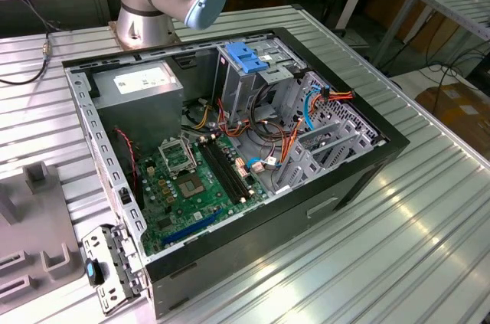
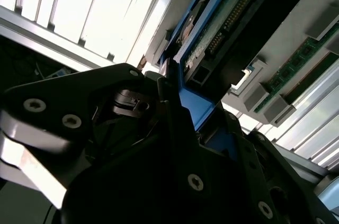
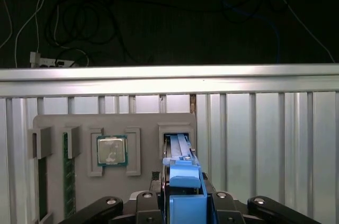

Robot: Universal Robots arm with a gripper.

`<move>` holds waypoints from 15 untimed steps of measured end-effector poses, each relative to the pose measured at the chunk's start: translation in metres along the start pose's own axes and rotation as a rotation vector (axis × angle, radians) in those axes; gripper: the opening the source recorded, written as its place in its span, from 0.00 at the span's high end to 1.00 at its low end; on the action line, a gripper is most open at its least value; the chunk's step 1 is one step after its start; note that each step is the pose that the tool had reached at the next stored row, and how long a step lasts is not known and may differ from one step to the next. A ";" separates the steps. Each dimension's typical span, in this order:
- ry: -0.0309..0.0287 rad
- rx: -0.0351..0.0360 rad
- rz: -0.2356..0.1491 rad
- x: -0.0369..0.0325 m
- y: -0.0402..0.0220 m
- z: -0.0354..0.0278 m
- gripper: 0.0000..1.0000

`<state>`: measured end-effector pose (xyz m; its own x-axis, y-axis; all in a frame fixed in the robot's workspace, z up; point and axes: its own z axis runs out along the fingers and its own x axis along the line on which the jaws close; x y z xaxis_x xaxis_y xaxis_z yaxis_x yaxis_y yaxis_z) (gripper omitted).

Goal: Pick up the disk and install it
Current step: 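Pick up the disk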

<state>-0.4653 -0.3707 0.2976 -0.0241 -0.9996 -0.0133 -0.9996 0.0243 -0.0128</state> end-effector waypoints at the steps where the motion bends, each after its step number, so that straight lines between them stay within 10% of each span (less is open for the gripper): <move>1: 0.0001 -0.0001 0.000 0.0000 0.0000 -0.0011 0.63; 15: 0.0000 -0.0001 0.000 -0.0002 -0.0002 -0.0142 0.63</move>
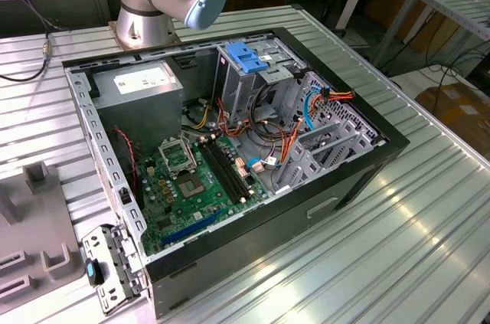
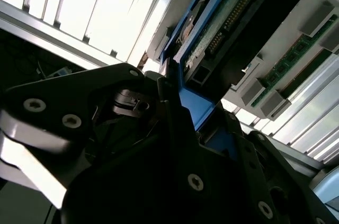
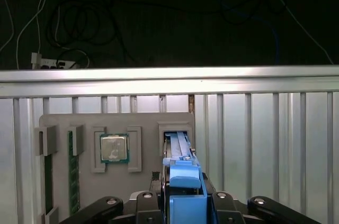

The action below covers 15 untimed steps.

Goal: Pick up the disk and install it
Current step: 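Pick up the disk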

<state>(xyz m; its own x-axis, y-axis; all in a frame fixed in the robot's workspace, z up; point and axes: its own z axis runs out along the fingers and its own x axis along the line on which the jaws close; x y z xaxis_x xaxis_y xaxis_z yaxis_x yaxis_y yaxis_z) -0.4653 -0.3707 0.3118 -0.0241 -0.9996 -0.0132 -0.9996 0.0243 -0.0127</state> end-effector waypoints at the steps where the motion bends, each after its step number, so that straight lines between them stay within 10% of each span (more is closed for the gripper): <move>1: 0.0000 0.0000 0.000 0.0000 0.0000 -0.0011 0.63; 15: 0.0000 0.0000 0.000 -0.0002 -0.0002 -0.0180 0.63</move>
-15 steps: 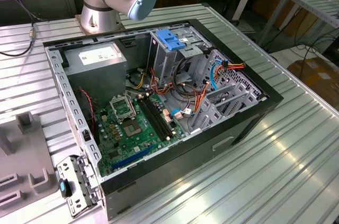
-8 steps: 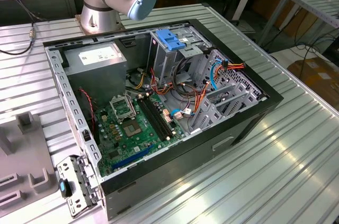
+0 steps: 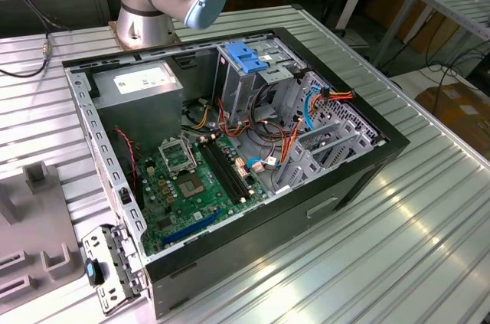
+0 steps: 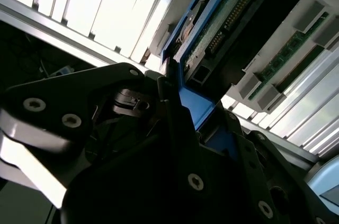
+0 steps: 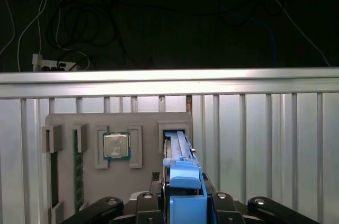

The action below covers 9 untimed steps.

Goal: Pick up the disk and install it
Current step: 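Pick up the disk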

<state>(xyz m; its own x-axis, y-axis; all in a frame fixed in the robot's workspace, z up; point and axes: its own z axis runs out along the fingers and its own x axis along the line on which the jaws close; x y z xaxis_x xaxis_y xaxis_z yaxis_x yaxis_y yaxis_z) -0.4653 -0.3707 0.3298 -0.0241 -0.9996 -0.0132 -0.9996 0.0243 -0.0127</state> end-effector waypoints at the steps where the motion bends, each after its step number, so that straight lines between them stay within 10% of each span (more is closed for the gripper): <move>1: 0.0000 -0.0001 0.000 0.0000 0.0000 -0.0013 0.63; 9: 0.0000 0.0000 0.000 -0.0002 -0.0002 -0.0173 0.63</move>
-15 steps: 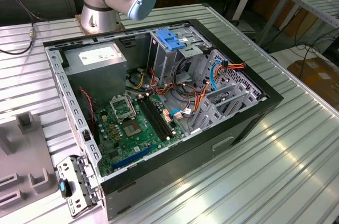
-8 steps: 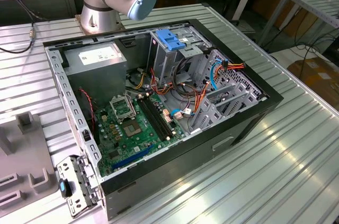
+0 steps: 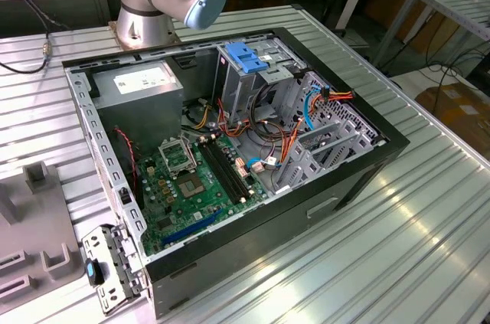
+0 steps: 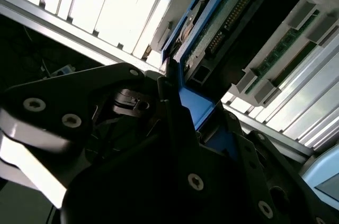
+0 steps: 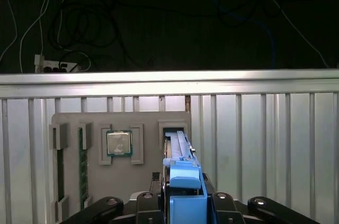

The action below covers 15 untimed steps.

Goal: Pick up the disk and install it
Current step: 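Pick up the disk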

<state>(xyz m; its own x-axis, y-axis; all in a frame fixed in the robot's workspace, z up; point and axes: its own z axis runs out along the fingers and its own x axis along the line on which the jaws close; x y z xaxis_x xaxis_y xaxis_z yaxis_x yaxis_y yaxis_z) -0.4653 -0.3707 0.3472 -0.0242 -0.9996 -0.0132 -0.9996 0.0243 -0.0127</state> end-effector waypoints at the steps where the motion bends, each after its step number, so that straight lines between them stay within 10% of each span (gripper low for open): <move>1: 0.0000 0.0000 0.000 0.0000 0.0000 -0.0016 0.63; 15: 0.0000 0.0000 0.000 -0.0001 -0.0001 -0.0094 0.63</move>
<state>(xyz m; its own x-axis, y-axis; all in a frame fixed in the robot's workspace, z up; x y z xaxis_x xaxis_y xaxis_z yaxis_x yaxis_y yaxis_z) -0.4653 -0.3707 0.3566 -0.0241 -0.9996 -0.0132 -0.9996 0.0243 -0.0127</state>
